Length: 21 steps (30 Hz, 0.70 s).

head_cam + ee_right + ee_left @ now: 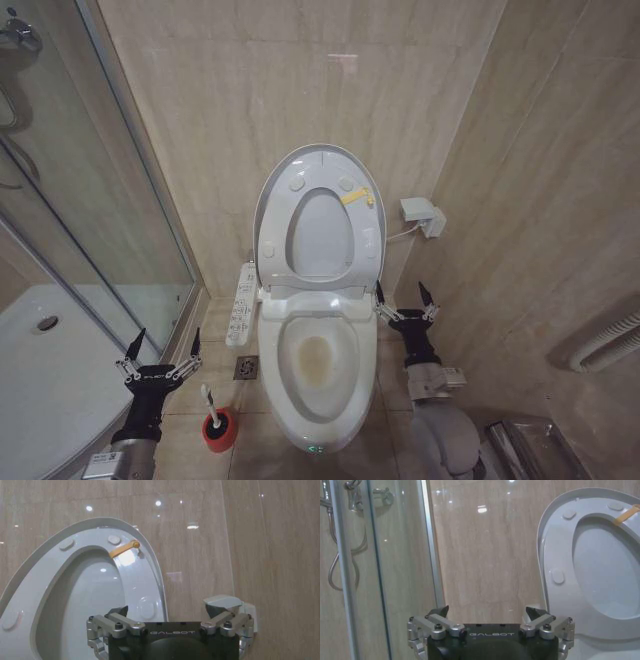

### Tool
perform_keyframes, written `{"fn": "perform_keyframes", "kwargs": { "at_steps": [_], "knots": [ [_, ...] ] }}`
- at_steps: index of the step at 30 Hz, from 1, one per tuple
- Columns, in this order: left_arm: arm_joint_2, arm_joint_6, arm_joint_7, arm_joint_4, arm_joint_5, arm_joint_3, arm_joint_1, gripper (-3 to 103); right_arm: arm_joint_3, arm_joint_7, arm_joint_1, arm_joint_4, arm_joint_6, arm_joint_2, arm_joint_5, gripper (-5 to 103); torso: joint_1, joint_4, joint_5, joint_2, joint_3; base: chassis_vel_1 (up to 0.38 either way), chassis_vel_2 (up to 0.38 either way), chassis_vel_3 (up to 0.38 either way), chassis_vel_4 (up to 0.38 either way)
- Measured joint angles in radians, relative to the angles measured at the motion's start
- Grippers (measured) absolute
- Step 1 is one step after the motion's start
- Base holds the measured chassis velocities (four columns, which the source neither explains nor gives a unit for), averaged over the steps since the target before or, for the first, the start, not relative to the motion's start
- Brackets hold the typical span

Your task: Open the toilet lid, clean the toilet bowl with a toilet brush, close the toilet lid, and flush.

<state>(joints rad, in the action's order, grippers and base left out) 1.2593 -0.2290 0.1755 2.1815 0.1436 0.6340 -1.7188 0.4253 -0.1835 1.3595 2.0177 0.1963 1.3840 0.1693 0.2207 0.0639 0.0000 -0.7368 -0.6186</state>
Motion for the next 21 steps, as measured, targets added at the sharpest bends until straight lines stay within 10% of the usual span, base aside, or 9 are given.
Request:
{"fn": "perform_keyframes", "kwargs": {
  "at_steps": [21],
  "knots": [
    [0.0, 0.0, 0.0, 0.001, 0.0, 0.0, 0.0, 100, 0.0, 0.0, 0.0, 0.0, 0.0, 0.0, 0.0, 100, 0.0, 0.0, 0.0, 0.0, 0.0, 0.0, 0.0, 0.0, 0.0]
  ]
}}
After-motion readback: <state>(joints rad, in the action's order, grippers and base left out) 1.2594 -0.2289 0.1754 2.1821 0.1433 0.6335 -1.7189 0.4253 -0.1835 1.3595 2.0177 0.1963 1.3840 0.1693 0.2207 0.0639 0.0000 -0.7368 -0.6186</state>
